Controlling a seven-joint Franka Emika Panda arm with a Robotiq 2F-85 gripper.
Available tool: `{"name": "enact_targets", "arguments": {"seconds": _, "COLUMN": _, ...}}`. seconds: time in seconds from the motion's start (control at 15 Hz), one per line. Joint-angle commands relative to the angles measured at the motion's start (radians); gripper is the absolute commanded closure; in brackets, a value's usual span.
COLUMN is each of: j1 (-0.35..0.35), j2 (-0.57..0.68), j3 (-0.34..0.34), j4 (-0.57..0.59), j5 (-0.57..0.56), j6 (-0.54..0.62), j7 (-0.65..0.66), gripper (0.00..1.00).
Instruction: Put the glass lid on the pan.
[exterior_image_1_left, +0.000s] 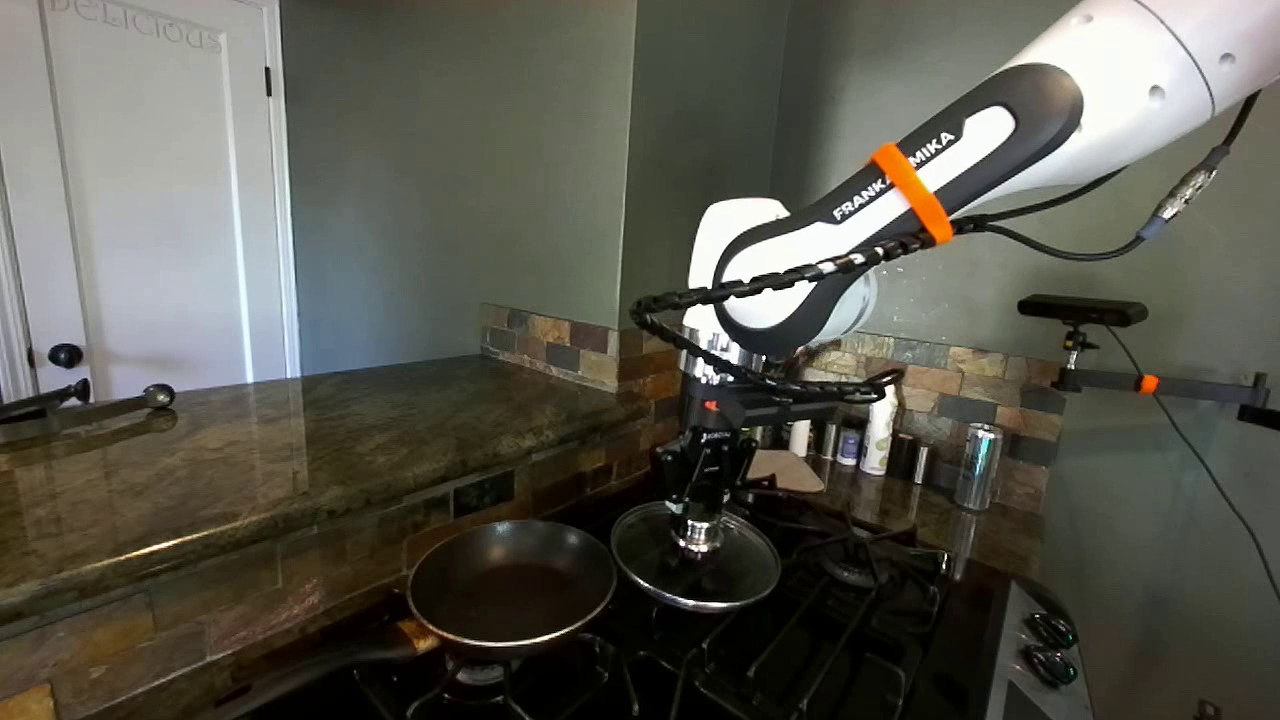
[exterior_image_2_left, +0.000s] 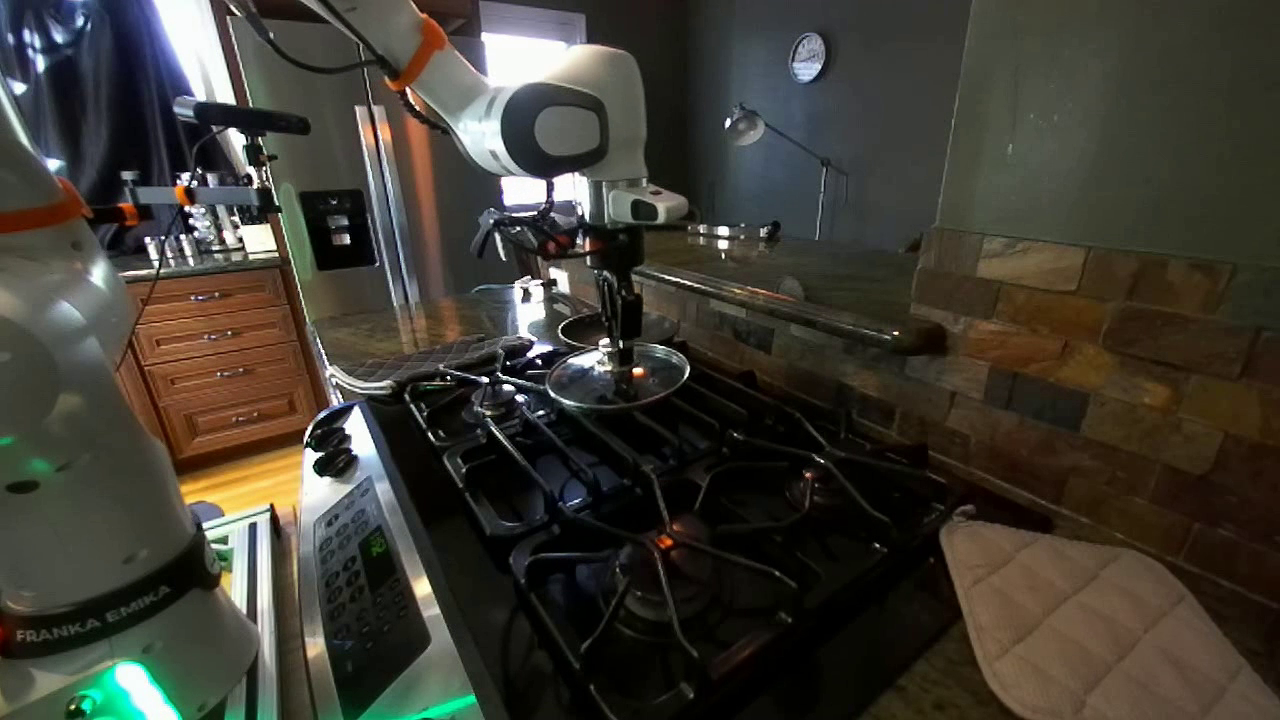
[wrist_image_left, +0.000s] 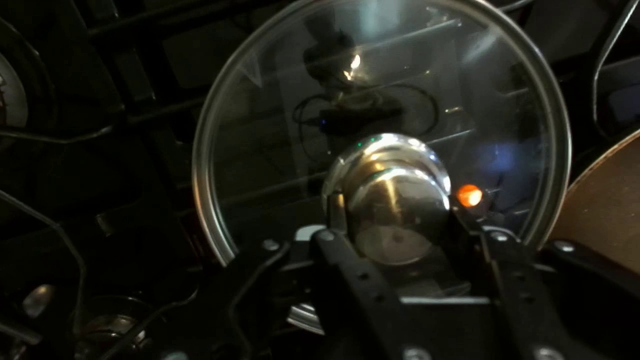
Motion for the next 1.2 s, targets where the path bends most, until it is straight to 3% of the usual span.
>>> {"name": "enact_targets", "arguments": {"seconds": 0.0, "j1": 0.009, "j2": -0.001, "j3": 0.001, "j4": 0.029, "j5": -0.005, "j6": -0.03, "j7": -0.013, "gripper": 0.77}}
{"name": "enact_targets", "arguments": {"seconds": 0.73, "j1": 0.036, "j2": 0.014, "j3": 0.016, "j4": 0.116, "j5": 0.008, "j6": -0.056, "j7": -0.098, "gripper": 0.77}}
{"name": "enact_targets", "arguments": {"seconds": 1.13, "j1": 0.063, "j2": 0.062, "j3": 0.036, "j4": 0.205, "j5": 0.002, "j6": -0.125, "j7": -0.142, "gripper": 0.77}}
